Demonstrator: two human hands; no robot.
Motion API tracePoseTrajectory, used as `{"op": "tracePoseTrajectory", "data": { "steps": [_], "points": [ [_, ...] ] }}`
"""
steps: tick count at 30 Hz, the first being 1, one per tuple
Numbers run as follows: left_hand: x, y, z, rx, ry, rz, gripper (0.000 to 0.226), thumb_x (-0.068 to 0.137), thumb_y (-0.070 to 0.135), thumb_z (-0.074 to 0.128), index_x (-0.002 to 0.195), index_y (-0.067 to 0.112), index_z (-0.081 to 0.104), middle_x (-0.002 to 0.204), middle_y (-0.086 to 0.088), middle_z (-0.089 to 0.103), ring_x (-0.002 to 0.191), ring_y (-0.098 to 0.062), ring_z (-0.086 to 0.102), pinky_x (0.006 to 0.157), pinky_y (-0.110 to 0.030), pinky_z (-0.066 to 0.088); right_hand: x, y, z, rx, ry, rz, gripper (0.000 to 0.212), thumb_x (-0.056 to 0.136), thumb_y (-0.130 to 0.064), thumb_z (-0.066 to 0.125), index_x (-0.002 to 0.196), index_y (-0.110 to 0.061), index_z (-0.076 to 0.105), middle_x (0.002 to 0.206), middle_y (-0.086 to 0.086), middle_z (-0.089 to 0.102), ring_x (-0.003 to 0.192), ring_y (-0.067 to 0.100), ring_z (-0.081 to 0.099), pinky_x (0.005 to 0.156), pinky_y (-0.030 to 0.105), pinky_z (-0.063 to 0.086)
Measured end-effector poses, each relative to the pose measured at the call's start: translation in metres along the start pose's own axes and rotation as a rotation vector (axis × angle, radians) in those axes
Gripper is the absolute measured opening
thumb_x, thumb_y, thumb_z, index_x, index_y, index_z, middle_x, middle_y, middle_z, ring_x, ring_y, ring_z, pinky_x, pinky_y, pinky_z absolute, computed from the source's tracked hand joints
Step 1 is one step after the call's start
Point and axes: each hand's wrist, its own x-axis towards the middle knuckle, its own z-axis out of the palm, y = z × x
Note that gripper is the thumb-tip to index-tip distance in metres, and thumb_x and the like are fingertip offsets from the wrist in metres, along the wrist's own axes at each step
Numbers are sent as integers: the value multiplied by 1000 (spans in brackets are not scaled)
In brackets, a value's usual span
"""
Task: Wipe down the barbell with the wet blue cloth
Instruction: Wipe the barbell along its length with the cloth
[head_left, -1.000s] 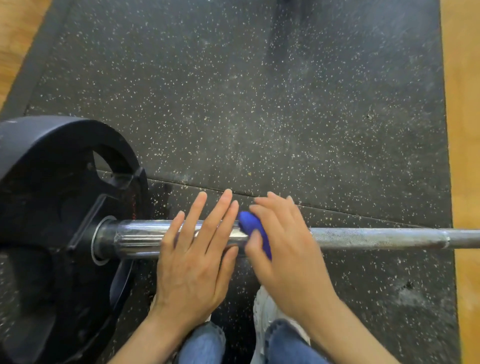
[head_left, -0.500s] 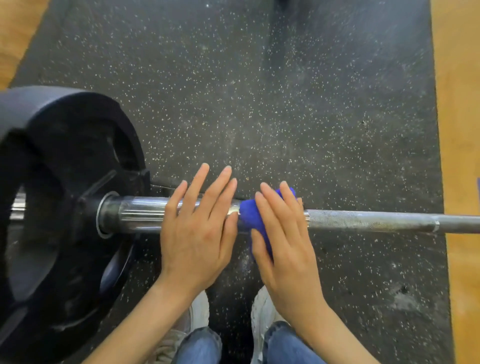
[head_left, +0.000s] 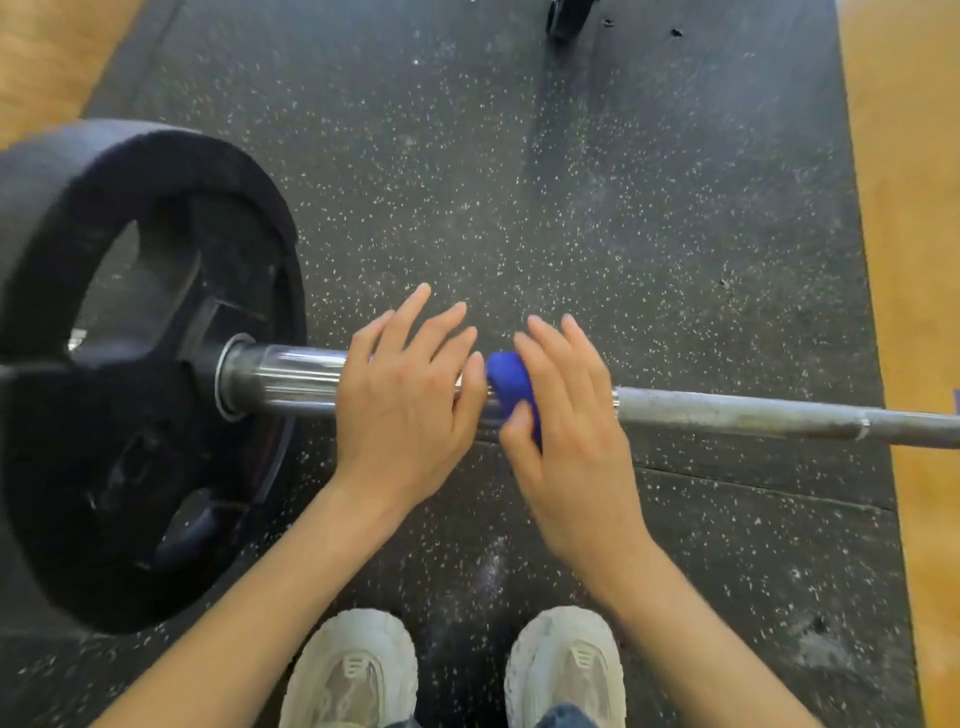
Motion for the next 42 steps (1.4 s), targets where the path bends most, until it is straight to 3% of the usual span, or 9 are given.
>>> {"op": "tracePoseTrajectory", "data": {
  "steps": [2,4,11,17,21,27,32,38,42],
  "points": [
    [12,-4,1,7,-11,8,46,106,29,32,123,12,72,136,-3,65,141,-28,46,110,-42,31,32,-2,-6,131,-41,148,50,94,-30,34,128,-7,62,132,2,60,133,18,44,107,4,22],
    [20,-8,0,14,-9,40,48,107,28,29,133,10,65,144,-6,60,144,-30,42,115,-43,26,41,2,-7,191,-52,158,54,94,-35,28,128,-10,63,128,-3,60,130,15,46,103,1,22],
    [12,-9,5,-55,35,35,49,110,28,25,147,13,53,156,0,47,150,-28,31,122,-45,17,19,13,6,-58,54,-70,45,103,-14,38,144,0,48,154,14,42,150,31,27,119,50,32],
    [28,-11,11,-42,38,22,47,108,27,28,142,14,57,154,2,49,149,-28,34,120,-43,20,55,9,3,65,62,123,50,100,-32,31,139,-10,55,145,0,52,144,19,36,112,12,24],
    [38,-11,14,-28,43,16,49,107,28,25,140,15,59,152,4,52,148,-26,37,116,-43,27,22,21,19,-198,111,-150,48,100,-11,43,147,-1,42,158,15,35,152,36,22,120,51,30],
    [58,-15,16,-30,33,11,46,106,25,30,134,13,64,144,1,59,143,-28,43,111,-42,29,94,17,3,22,35,144,53,101,-40,28,134,-15,62,136,-3,61,128,15,50,99,22,37],
    [76,-18,20,-19,37,17,47,106,26,29,130,12,67,141,0,62,142,-28,45,111,-42,30,56,24,19,-347,105,-132,45,107,-24,39,147,-6,49,157,12,41,150,37,27,122,51,25],
    [101,-24,24,-4,12,10,48,106,27,29,125,13,71,137,-1,65,141,-27,46,110,-41,30,115,23,16,-52,172,71,44,103,-30,40,132,-6,62,138,8,60,135,31,48,115,45,36],
    [114,-27,28,-5,31,23,48,106,26,29,124,12,71,136,-2,66,140,-27,47,108,-44,36,84,36,30,-320,209,-179,41,104,-12,49,142,1,48,152,20,45,147,44,30,118,56,31]
  ]
}}
